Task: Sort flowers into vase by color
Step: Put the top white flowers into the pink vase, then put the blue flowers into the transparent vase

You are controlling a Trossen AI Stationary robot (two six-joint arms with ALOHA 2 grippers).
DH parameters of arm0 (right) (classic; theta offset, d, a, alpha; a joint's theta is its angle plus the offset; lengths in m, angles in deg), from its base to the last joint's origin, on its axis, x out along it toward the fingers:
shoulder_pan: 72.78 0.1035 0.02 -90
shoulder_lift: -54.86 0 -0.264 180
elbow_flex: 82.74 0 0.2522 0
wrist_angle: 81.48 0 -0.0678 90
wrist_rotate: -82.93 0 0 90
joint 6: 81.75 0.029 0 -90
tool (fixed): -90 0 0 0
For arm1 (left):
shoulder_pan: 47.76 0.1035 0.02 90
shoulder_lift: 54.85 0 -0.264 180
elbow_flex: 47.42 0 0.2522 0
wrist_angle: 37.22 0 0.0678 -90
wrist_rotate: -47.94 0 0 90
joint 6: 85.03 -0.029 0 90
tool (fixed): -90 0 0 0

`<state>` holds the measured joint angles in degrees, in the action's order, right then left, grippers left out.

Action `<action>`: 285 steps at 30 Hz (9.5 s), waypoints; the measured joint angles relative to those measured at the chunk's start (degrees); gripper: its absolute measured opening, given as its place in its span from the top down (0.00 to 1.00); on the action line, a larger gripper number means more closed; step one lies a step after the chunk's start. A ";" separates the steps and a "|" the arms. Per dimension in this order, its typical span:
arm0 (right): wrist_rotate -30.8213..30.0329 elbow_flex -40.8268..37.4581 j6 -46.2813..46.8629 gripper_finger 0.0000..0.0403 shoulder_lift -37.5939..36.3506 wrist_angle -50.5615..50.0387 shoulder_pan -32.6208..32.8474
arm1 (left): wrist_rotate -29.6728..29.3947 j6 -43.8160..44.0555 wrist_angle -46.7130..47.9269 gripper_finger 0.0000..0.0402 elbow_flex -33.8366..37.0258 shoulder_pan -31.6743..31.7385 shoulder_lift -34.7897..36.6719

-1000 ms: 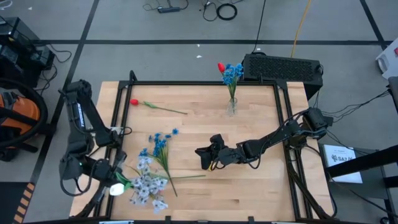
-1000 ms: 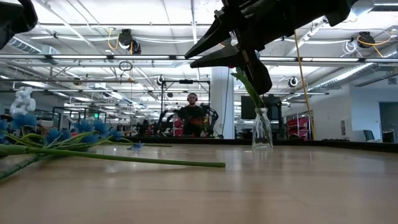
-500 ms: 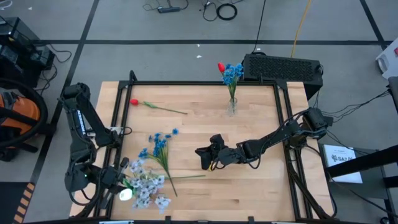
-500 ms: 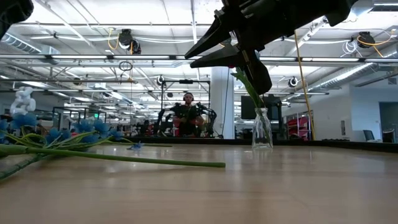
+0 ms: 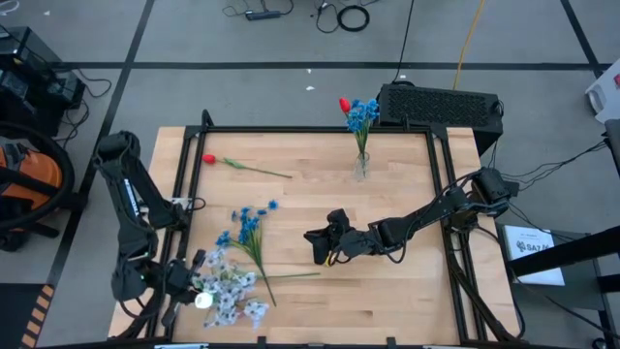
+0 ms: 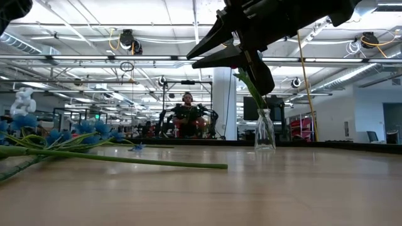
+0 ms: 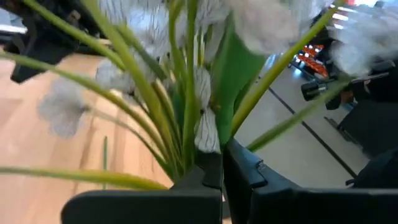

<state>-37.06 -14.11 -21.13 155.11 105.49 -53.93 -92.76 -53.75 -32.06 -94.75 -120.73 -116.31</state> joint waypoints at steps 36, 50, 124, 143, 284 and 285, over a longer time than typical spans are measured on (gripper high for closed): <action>0.02 0.00 -0.35 0.85 0.00 0.02 0.00 | 22.61 8.91 21.69 0.71 0.23 -0.33 9.60; -1.05 0.00 -3.35 0.85 0.00 0.08 -0.49 | 11.40 19.59 47.94 0.71 0.23 0.54 15.90; 10.47 59.37 -33.53 0.53 43.90 -48.95 -5.08 | -3.30 32.97 52.95 0.71 0.16 12.37 15.75; 16.92 58.95 -30.52 0.76 31.14 -69.03 -6.69 | -3.04 32.86 54.27 0.71 0.16 12.37 15.73; 44.46 -38.37 -57.30 1.00 -31.91 51.91 -56.57 | 44.44 -17.87 9.07 1.00 9.62 77.05 20.62; 44.54 -37.97 -57.65 1.00 -31.05 51.88 -56.99 | 44.44 -17.86 9.07 1.00 9.62 77.05 20.62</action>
<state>7.48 -52.08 -78.78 124.05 157.37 -110.92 -48.31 -71.61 -22.99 -85.13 -43.68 -95.69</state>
